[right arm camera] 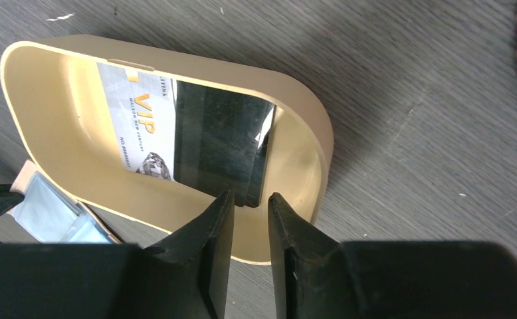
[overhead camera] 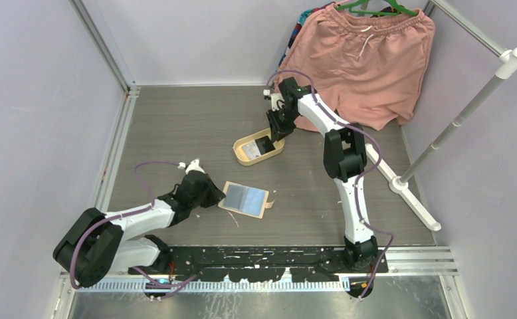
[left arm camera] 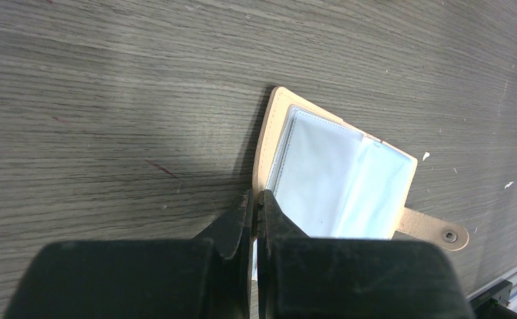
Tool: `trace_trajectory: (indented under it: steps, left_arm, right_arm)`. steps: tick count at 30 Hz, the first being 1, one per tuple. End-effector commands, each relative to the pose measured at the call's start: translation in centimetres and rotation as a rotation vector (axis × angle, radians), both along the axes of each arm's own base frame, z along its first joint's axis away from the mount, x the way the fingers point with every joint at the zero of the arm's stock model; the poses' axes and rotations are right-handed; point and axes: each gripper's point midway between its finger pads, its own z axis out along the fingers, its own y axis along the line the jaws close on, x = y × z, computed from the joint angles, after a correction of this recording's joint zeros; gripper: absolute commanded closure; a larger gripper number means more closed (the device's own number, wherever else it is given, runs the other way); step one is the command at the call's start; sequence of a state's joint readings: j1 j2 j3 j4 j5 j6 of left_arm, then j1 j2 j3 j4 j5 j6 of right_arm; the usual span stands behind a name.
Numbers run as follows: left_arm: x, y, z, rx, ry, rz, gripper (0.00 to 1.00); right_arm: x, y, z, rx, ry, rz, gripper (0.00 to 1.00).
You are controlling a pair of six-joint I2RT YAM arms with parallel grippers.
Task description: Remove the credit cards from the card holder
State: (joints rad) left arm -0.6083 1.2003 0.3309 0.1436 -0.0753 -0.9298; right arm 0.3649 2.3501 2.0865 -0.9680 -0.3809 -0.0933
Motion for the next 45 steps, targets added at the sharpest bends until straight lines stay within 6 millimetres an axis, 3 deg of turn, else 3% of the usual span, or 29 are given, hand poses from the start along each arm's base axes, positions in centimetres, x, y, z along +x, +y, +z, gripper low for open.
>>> trace_trajectory:
  steps: [1,6,10,12,15,16,19,24,28,36,45]
  left_arm:
    - [-0.8,0.9,-1.0,0.056,0.031,-0.017,1.00]
    - [-0.7,0.7,-0.7,0.050,0.027,-0.023,1.00]
    - [-0.4,0.4,-0.4,0.044,0.017,-0.028,1.00]
    - [-0.2,0.3,-0.1,0.038,0.013,-0.024,1.00]
    - [0.1,0.1,0.0,0.033,0.011,-0.018,1.00]
    - [0.2,0.1,0.0,0.037,0.013,-0.018,1.00]
    - [0.4,0.3,0.0,0.058,0.021,-0.007,1.00]
    - [0.6,0.5,1.0,0.050,-0.011,0.006,1.00]
    - [0.9,0.7,1.6,0.067,-0.022,0.006,1.00]
    - [0.2,1.0,1.4,0.043,-0.019,0.024,1.00]
    - [0.1,1.0,1.4,0.038,-0.018,0.021,1.00]
  right_arm:
    - [0.7,-0.6,2.7,-0.011,-0.058,-0.030,0.67]
    - [1.1,-0.1,7.1,0.028,-0.146,-0.068,0.59]
    - [0.3,1.6,11.3,0.131,-0.249,-0.141,0.52]
    - [-1.0,3.8,13.4,0.249,-0.293,-0.190,0.46]
    - [-5.3,7.9,15.4,0.454,-0.312,-0.250,0.36]
    - [-7.3,9.0,13.7,0.494,-0.266,-0.272,0.34]
    - [-12.0,12.1,11.3,0.559,-0.178,-0.315,0.31]
    - [-17.4,14.3,5.4,0.278,-0.258,-0.233,0.26]
    - [-17.8,15.6,3.4,0.194,-0.287,-0.232,0.24]
    - [-15.8,15.4,2.8,0.047,-0.393,-0.324,0.23]
    - [-16.4,16.9,0.8,0.020,-0.368,-0.301,0.23]
